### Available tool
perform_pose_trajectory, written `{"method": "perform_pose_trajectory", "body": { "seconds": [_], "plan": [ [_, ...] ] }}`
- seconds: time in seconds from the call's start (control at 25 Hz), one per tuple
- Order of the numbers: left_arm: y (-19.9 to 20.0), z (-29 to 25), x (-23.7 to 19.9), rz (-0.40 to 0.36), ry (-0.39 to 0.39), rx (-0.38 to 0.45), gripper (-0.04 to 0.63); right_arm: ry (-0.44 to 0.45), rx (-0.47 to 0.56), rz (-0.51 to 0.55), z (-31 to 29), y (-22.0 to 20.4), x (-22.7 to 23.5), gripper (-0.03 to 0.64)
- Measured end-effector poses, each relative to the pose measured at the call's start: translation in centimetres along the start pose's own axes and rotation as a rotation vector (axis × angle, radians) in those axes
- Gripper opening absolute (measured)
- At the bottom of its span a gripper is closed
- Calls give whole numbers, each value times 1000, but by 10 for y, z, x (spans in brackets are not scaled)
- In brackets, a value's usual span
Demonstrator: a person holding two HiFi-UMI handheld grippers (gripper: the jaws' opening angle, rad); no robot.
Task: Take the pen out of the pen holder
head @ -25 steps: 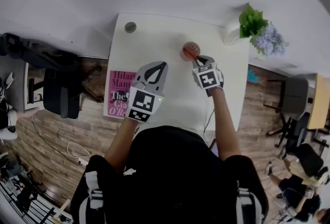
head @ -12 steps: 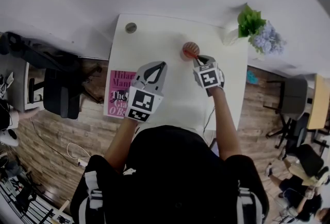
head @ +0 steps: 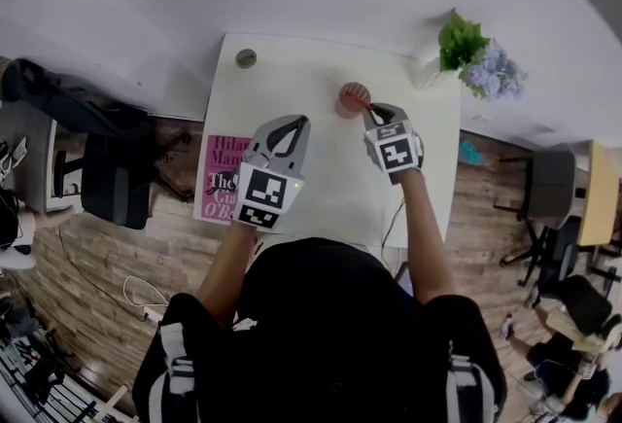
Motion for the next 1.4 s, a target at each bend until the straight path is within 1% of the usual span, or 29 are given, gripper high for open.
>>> {"method": "perform_pose_trajectory", "body": {
  "seconds": [0.16,0.32,0.36,0.64,0.84,1.0,1.16,1.28,1.4],
  "plan": [
    [6,5,2,-9,15,15,21,-11,53,3,20,12,3,67],
    [14,12,1,42,5,47,21,-28,114,9,45,27,5,68],
    [17,14,1,43,11,54,21,-32,133,11,52,31,6,69],
    [37,29,-3,5,68,95,21,-62,293,12,110,64,10,69],
    [51,37,-2,-16,75,123,21,-47,396,-11,149,85,7,69],
    [60,46,-9,-21,97,143,21,-69,453,20,175,96,2,69],
    [71,50,-10,-27,115,165,21,-92,495,29,193,103,6,69],
    [80,55,-11,-48,145,188,21,-104,529,41,206,110,5,69],
    [89,60,-9,-63,160,206,21,-107,566,44,223,114,3,69]
  ]
}}
Point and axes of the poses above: the fingertips, and each gripper's own axes: z backward along the fingers, x to its right, y out of its top, the point moved 1 cm from there along z, backward along the fingers, and after that the axes turned 8 degrees about -x, right-handed, at the moved point
